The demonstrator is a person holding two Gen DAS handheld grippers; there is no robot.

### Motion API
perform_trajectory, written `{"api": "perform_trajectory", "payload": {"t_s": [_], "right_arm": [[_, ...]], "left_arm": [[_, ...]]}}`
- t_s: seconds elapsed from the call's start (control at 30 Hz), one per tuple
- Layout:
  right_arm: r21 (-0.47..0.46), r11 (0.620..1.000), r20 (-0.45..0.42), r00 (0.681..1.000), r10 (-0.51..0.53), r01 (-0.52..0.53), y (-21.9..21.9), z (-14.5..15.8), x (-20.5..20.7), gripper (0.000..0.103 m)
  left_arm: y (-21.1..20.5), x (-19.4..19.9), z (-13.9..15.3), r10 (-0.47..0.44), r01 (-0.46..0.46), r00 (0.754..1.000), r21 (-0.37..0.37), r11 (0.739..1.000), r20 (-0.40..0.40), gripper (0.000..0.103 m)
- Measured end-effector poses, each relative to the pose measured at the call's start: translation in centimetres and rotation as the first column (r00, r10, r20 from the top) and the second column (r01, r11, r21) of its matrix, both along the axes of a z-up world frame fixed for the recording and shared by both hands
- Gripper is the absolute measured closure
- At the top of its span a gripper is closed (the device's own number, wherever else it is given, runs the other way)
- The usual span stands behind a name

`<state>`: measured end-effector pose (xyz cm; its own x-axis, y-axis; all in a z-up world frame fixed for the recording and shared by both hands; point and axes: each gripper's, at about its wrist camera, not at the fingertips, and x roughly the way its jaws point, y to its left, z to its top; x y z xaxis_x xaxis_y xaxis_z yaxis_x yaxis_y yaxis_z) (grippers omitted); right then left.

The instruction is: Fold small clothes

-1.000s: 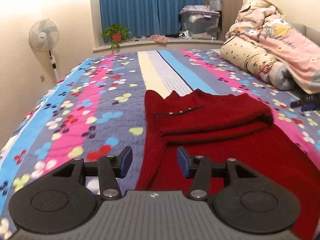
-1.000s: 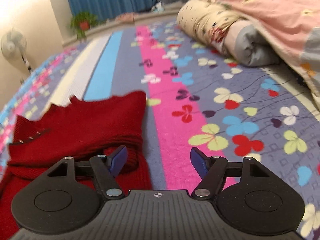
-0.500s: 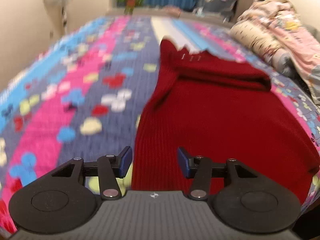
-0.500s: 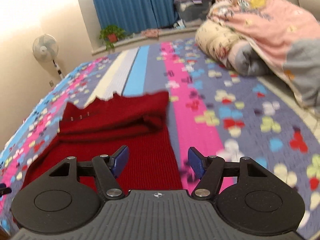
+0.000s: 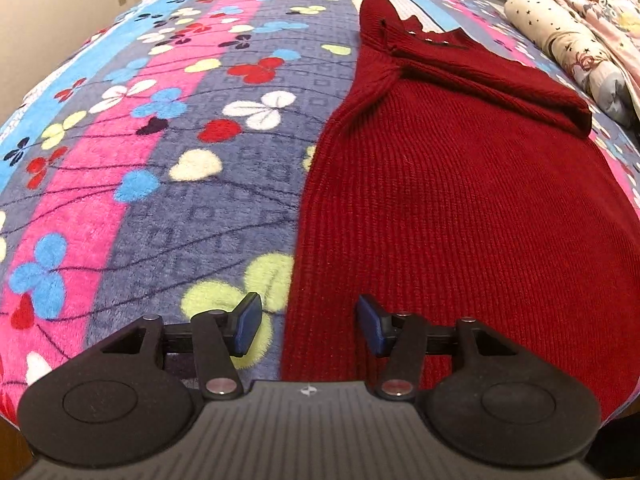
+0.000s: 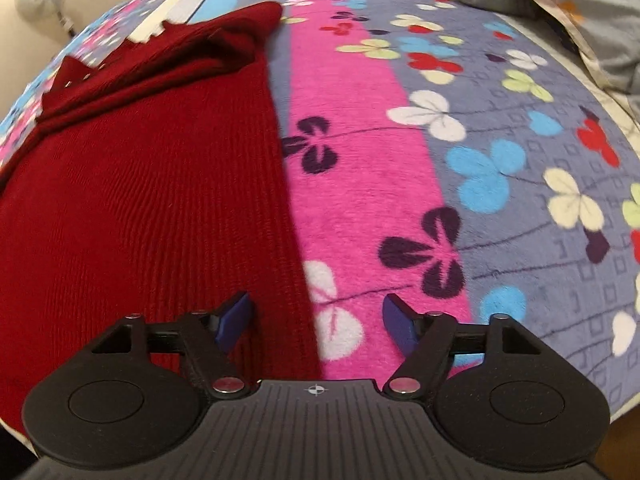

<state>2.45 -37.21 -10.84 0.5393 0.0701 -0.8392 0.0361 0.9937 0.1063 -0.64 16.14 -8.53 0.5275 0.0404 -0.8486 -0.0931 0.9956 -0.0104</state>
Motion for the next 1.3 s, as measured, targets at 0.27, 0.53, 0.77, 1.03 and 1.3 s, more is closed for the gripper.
{"api": "perform_trajectory", "payload": {"t_s": [0.27,0.53,0.77,1.03,1.3], "right_arm": [[-0.005,1.0,-0.004,1.0,0.011,-0.011,0.1,0.2,0.2,0.027],[0.076,0.994,0.024,0.997,0.079,-0.08,0.6,0.6,-0.2,0.039],[0.074,0.996,0.016,0.999,0.038,-0.039,-0.1,0.5,-0.2,0.041],[0.03,0.998,0.006,0.998,0.059,-0.059,0.7,0.3,-0.1,0.039],[0.024,0.987,0.053,0.986,0.158,-0.16,2.4,0.6,-0.6,0.067]], "left_arm": [[-0.4,-0.2,0.1,-0.011,0.011,1.0,0.011,1.0,0.0,0.044],[-0.6,-0.4,0.2,-0.036,0.036,0.999,0.001,0.999,0.001,0.045],[-0.6,-0.6,0.2,-0.034,0.034,0.999,-0.003,0.999,-0.002,0.045],[-0.4,-0.6,0.2,-0.04,0.04,0.999,-0.014,0.999,-0.006,0.049],[-1.6,-0.8,0.6,-0.128,0.128,0.992,0.003,0.992,0.024,0.088]]}}
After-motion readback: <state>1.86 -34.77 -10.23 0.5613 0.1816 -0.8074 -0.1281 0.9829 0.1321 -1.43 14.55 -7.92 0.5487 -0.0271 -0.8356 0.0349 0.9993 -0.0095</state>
